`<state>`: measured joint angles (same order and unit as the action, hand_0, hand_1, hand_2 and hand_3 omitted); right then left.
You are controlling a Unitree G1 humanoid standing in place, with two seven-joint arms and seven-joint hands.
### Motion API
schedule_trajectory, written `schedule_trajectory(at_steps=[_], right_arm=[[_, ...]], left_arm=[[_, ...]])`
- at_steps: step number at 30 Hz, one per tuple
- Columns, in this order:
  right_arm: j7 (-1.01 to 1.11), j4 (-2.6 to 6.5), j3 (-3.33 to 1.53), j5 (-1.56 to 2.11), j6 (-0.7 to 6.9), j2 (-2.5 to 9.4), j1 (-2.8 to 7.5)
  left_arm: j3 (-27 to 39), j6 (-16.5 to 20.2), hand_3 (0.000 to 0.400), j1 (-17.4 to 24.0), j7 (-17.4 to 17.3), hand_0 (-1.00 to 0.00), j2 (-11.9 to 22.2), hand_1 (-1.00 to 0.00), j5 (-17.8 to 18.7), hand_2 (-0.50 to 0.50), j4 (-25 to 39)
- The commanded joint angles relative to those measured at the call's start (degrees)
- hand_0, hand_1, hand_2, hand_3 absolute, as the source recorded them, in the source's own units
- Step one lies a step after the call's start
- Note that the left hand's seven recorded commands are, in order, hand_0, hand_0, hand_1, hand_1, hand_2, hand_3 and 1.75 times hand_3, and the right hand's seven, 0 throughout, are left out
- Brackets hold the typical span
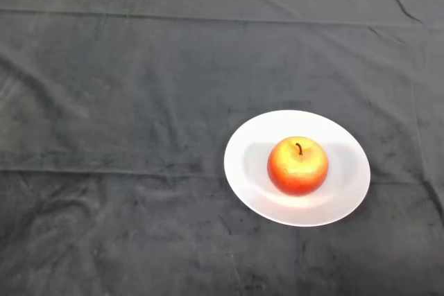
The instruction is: Move the apple to the plate
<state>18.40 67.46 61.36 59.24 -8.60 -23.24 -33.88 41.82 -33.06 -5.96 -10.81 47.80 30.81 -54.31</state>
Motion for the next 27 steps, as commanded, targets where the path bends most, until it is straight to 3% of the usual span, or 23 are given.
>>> schedule_trajectory(at_steps=[1, 11, 27], right_arm=[[0.87, 0.59, 0.78, 0.09, 0.06, -2.73, 0.02], [0.98, 0.63, 0.85, 0.1, 0.09, -2.72, 0.15], [0.94, 0.67, 0.86, 0.07, 0.09, -2.77, 0.09]], left_arm=[[2.46, -1.52, 0.0, -2.4, -0.53, 0.0, 4.26, 0.0, -0.94, 0.0, -2.17], [2.83, -1.62, 0.0, -2.71, -0.92, 0.0, 4.13, 0.0, -1.22, 0.0, -2.53], [3.4, -1.48, 0.0, -2.91, -1.67, 0.0, 3.97, 0.0, -1.44, 0.0, -2.87]])
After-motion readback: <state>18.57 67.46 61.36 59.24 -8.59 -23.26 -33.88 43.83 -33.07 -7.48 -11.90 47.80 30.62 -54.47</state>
